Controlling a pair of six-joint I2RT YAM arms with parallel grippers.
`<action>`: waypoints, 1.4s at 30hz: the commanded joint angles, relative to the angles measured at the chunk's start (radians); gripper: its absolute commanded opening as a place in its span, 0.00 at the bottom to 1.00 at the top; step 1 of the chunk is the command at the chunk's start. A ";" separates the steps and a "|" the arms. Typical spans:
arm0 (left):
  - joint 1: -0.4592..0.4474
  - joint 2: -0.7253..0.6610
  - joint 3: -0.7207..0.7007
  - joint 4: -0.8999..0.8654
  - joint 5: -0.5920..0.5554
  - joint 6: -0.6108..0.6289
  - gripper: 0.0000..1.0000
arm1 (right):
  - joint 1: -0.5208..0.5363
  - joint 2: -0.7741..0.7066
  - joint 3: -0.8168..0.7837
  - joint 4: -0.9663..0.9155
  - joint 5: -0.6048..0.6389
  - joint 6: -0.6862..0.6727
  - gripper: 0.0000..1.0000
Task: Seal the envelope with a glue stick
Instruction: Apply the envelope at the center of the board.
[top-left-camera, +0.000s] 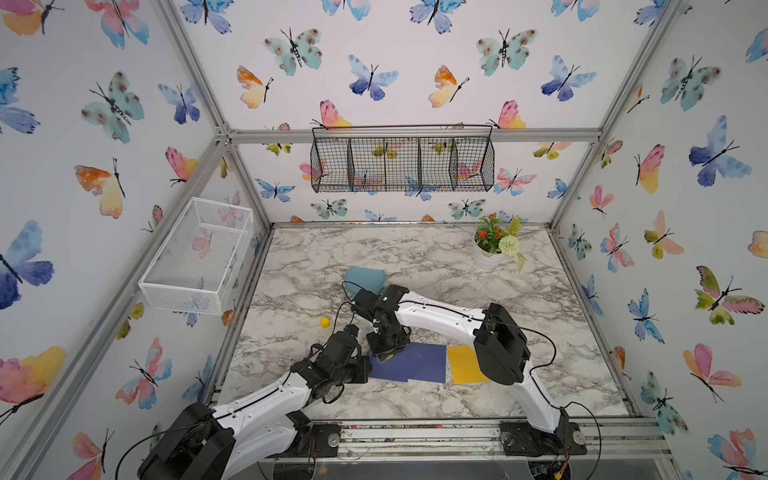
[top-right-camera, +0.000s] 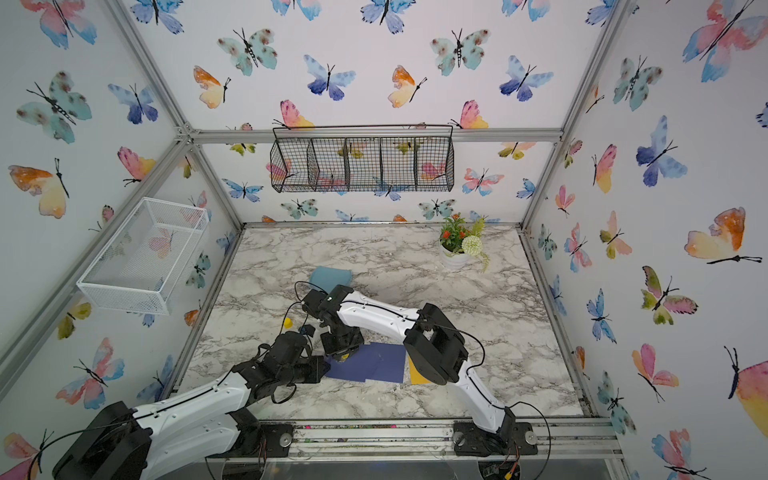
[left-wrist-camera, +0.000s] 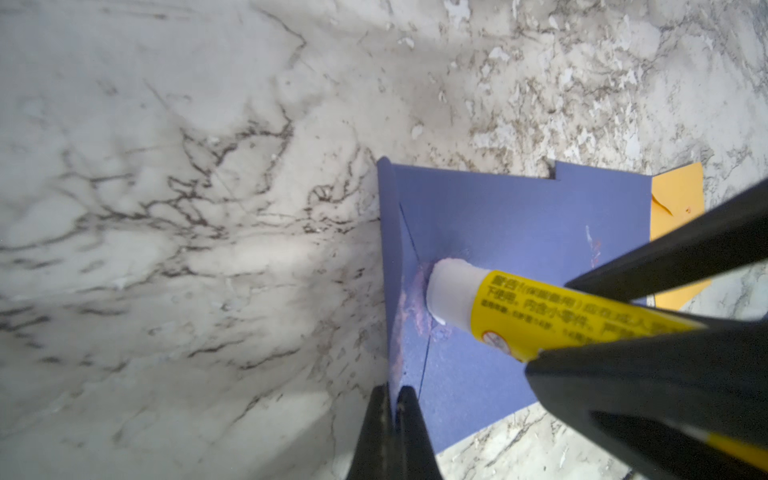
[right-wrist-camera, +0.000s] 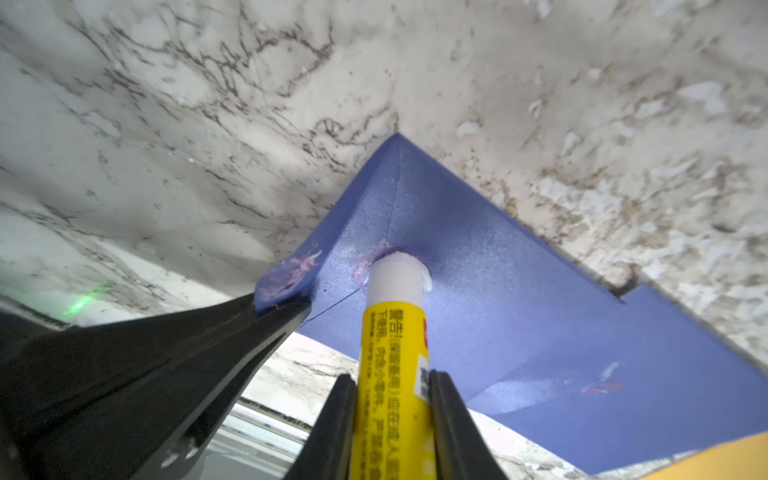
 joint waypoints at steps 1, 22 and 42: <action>0.008 -0.011 -0.010 -0.010 0.007 0.011 0.00 | 0.018 0.038 -0.045 0.033 -0.111 -0.001 0.02; 0.009 -0.012 -0.011 -0.012 0.007 0.011 0.00 | 0.026 0.089 0.047 -0.138 0.172 0.025 0.02; 0.009 -0.014 -0.011 -0.012 0.010 0.011 0.00 | 0.025 0.031 -0.066 0.039 -0.024 0.012 0.02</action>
